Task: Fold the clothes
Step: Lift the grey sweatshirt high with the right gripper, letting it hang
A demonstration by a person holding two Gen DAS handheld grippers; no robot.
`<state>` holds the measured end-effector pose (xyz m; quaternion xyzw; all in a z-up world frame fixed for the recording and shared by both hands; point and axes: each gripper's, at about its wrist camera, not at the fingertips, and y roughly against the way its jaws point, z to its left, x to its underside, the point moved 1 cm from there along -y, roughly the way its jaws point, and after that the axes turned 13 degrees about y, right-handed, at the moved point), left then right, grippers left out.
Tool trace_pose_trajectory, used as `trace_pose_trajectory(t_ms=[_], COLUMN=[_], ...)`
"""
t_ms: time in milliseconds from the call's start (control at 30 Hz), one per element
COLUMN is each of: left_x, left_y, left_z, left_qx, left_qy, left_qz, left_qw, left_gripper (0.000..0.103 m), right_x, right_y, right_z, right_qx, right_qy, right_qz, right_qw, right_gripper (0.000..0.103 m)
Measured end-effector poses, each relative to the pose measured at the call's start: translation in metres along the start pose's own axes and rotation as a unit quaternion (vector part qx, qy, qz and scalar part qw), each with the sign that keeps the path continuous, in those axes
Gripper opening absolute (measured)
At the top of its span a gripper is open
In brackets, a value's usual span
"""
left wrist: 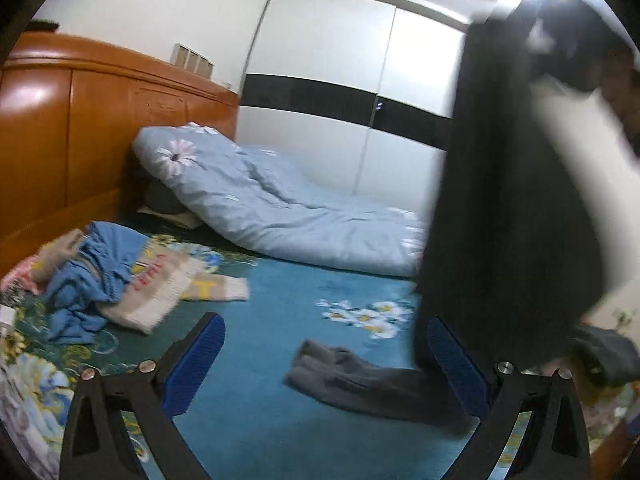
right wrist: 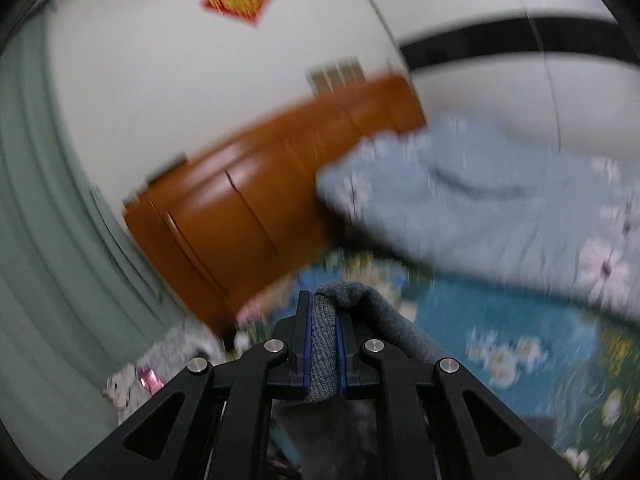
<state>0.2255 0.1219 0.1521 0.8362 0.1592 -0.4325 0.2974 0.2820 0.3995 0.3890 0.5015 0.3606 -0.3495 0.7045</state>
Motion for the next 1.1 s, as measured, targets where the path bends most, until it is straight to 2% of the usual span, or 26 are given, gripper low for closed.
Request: trace_pose_trajectory(t_ms=[100,167,333,500,600,800,933,1100], left_x=[0.003,0.007,0.017,0.027,0.038,0.044,0.038,0.039], left_y=[0.007,0.009,-0.013,-0.035,-0.04,-0.032,-0.023,-0.05], left_z=[0.006,0.007,0.01,0.005,-0.01,-0.022,-0.019,-0.022], left_qx=[0.026,0.026,-0.034,0.017,0.04,0.083,0.12,0.058], left_qy=[0.004,-0.013,-0.065,-0.045,-0.063,-0.081,-0.064,-0.085], left_qz=[0.002,-0.001,0.005,0.048,0.059,0.056,0.041,0.051], left_qw=[0.9996,0.9996,0.9973,0.9977,0.9955,0.9917,0.9898,0.9934], left_gripper=[0.103,0.103,0.103,0.103,0.103,0.103,0.103,0.103], right_x=[0.027,0.035,0.042,0.04,0.039,0.037,0.036,0.037], right_y=[-0.053,-0.072,-0.086,-0.08,-0.077,-0.076,-0.078,-0.092], right_z=[-0.014,-0.012,-0.012,-0.018,-0.022,-0.028,-0.029,-0.025], right_qx=[-0.007,-0.021,-0.054,-0.052,-0.047,-0.037,-0.034,-0.04], right_qy=[-0.004,-0.001,-0.006,-0.014,-0.02,-0.029,-0.032,-0.031], right_qz=[0.069,0.08,0.082,0.076,0.076,0.073,0.072,0.083], right_qw=[0.998,0.997,0.995,0.996,0.996,0.996,0.996,0.995], right_gripper=[0.01,0.01,0.01,0.01,0.01,0.01,0.01,0.01])
